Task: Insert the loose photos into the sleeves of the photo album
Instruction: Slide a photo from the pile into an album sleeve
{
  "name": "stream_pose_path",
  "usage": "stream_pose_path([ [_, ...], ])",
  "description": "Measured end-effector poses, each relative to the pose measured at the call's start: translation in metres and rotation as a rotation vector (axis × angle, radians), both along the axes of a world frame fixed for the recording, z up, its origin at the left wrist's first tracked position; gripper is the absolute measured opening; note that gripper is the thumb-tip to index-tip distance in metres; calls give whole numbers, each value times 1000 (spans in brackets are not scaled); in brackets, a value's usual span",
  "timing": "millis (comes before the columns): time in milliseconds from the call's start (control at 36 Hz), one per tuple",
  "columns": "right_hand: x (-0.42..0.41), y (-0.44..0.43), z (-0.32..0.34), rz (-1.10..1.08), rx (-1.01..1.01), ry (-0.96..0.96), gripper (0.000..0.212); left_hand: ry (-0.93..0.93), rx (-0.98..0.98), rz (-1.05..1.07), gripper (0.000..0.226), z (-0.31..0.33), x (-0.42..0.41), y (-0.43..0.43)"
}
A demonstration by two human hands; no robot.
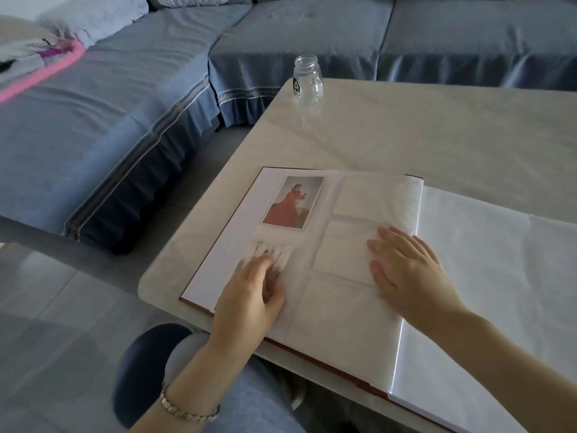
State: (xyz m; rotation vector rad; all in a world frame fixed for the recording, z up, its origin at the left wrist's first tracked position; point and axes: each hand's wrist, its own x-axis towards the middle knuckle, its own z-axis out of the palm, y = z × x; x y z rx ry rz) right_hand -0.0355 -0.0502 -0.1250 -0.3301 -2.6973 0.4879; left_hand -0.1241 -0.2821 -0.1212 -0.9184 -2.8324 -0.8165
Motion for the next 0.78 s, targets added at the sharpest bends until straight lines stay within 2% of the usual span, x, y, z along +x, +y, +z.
stream_pose_path([
  [83,-1,-2,-2,-1,1,15,43,36,-68,-39,40,6,1,4],
  [167,-1,-3,-4,-17,-3,46,43,-46,-54,7,43,11,1,5],
  [361,-1,-4,-6,-12,-7,36,44,-145,-99,-34,45,14,5,-6],
  [528,-1,-4,-8,-9,20,60,42,-71,-154,-13,48,19,-5,3],
  [639,-2,-3,-8,-7,27,63,42,-85,-161,-48,32,16,-30,18],
  [778,-3,-3,-9,-8,23,59,42,-132,-181,-124,40,18,-56,27],
])
